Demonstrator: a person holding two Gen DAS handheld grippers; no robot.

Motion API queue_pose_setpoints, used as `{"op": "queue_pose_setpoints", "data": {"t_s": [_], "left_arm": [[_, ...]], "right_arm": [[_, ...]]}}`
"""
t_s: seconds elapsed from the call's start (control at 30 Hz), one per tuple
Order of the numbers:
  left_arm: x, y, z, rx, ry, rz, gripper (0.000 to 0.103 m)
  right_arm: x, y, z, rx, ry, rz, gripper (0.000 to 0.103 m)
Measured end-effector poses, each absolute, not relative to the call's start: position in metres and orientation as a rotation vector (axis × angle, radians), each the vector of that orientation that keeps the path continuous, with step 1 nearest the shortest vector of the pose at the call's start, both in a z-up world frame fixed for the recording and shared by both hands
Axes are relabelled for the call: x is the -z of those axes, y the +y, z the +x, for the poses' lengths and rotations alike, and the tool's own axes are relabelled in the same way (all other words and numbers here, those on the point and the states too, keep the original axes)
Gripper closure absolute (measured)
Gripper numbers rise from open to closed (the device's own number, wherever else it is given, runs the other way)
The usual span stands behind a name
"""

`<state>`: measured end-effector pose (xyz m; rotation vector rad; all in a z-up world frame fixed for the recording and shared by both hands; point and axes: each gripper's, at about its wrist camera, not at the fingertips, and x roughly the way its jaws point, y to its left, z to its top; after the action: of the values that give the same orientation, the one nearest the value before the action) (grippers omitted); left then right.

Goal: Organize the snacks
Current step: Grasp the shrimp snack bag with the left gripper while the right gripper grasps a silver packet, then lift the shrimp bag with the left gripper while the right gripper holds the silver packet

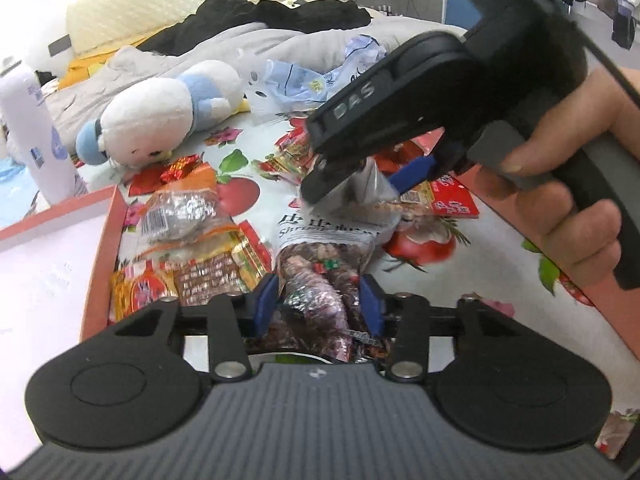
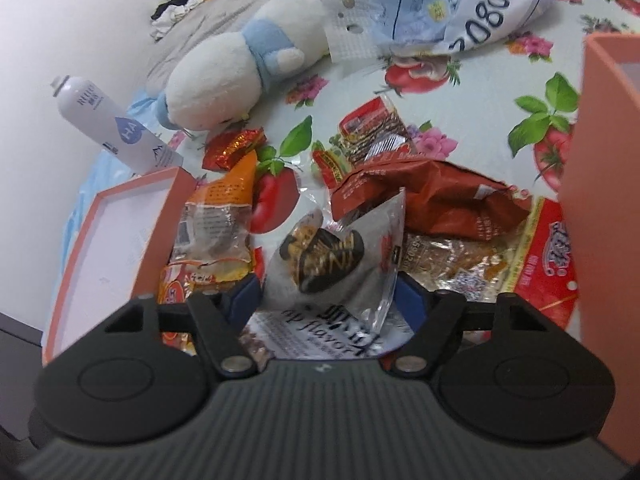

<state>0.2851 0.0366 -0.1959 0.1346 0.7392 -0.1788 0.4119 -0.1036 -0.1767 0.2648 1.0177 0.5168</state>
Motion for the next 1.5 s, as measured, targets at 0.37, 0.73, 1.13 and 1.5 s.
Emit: {"op": "queue_pose_setpoints", "data": {"t_s": [0.37,0.73,1.13,1.5], "left_arm": [[0.182,0.042,0.232,0.104,0.765,0.02,0.066],[0.163,0.034,0.177,-0.02,0.769,-0.086,0.067],[0.134,0.03,0.147,-0.067,0.698,-0.168,0.074],[0.151,0.033,0.145,0.032,0.842,-0.236,0.029]], "right_arm": [[0.151,-0.131,0.363,-0.553,0.942,0.244,0.044],[0.133,-0.153,0.288,-0.576,0.84,0.245,0.049],[0.124,-0.176,0.212,-0.552,0.777,0.172,0.053],[0.158,-0.165,0.172,-0.565,0.832,0.043,0.054]]}}
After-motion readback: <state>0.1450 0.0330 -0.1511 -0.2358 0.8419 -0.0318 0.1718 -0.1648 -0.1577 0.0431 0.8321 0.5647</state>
